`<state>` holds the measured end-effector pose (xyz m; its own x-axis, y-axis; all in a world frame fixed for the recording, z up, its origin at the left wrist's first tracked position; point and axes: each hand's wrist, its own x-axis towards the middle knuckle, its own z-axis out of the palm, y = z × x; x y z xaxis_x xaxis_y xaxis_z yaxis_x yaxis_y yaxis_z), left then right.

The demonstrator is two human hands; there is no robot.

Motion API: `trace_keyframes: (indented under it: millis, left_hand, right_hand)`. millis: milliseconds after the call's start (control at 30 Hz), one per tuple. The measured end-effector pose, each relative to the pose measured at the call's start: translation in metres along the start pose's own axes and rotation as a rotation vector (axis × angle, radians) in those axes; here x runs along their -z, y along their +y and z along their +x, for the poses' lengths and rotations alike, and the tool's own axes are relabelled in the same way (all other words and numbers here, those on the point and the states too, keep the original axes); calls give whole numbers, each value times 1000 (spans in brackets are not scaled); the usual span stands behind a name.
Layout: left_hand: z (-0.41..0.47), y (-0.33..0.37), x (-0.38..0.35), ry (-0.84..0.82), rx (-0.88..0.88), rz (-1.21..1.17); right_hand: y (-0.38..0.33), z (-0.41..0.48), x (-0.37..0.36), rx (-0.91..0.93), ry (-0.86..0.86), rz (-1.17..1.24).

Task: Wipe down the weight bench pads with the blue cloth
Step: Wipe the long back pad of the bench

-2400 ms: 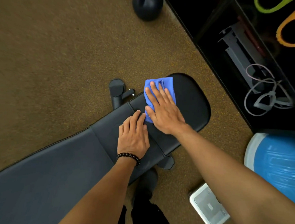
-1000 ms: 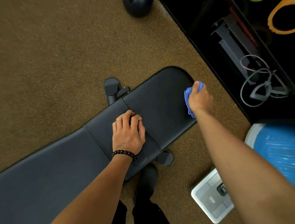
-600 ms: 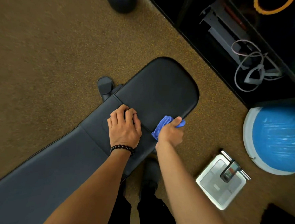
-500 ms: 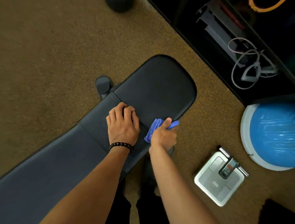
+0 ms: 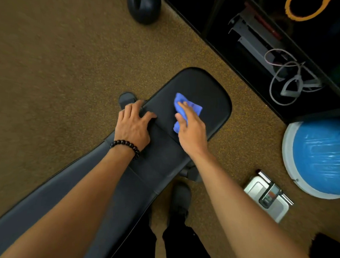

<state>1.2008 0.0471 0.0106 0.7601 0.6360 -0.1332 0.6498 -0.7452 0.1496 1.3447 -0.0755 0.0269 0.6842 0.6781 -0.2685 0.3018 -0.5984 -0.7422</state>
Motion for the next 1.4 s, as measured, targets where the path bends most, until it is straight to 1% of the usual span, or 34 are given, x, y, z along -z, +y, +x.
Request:
trace_keyframes:
  millis: [100, 200, 267, 433, 500, 600, 700, 800, 933, 1033, 1100, 1133, 1167, 1233, 1267, 1333, 1367, 1400]
  left_hand:
    - [20, -14, 9, -58, -52, 49]
    - [33, -19, 16, -93, -99, 100]
    - [37, -17, 18, -112, -153, 176]
    - [38, -22, 28, -113, -227, 302]
    - [40, -27, 31, -156, -249, 350]
    - [47, -33, 33, -166, -280, 320]
    - [54, -30, 34, -211, -267, 288]
    - [55, -24, 32, -254, -208, 239]
    - [47, -23, 26, -227, -32, -31]
    - [33, -22, 25, -127, 145, -253]
    - [24, -26, 23, -28, 296, -434]
    - [19, -29, 22, 12, 381, -523]
    - [15, -32, 21, 50, 462, -596]
    - [8, -36, 18, 110, 578, -672]
    - [6, -37, 17, 125, 606, -688]
    - [1, -34, 14, 125, 618, -713]
    - [-2, -31, 13, 117, 615, -717]
    - [-4, -28, 11, 102, 610, -714]
  right_hand:
    - [-5, 36, -13, 145, -275, -148]
    - [-12, 57, -21, 286, -479, -305]
    - [-8, 58, -19, 377, -583, -409]
    - [21, 34, 12, 571, -696, -561]
    - [37, 17, 32, 586, -745, -606]
    - [62, -8, 57, 612, -762, -721]
    - [71, -8, 63, 627, -775, -751]
    - [63, 5, 54, 635, -758, -721]
    - [33, 29, 27, 541, -669, -591]
    - [5, 56, 3, 388, -591, -475]
    - [-11, 70, -7, 267, -484, -368]
    - [-18, 72, -11, 256, -425, -324]
    - [-24, 70, -16, 287, -388, -295]
    - [-33, 55, -27, 415, -414, -294]
    - [-32, 42, -34, 483, -464, -325]
    - [-17, 15, -44, 606, -561, -468]
    - [-5, 3, -48, 651, -582, -540]
    - [6, -8, -49, 667, -581, -564]
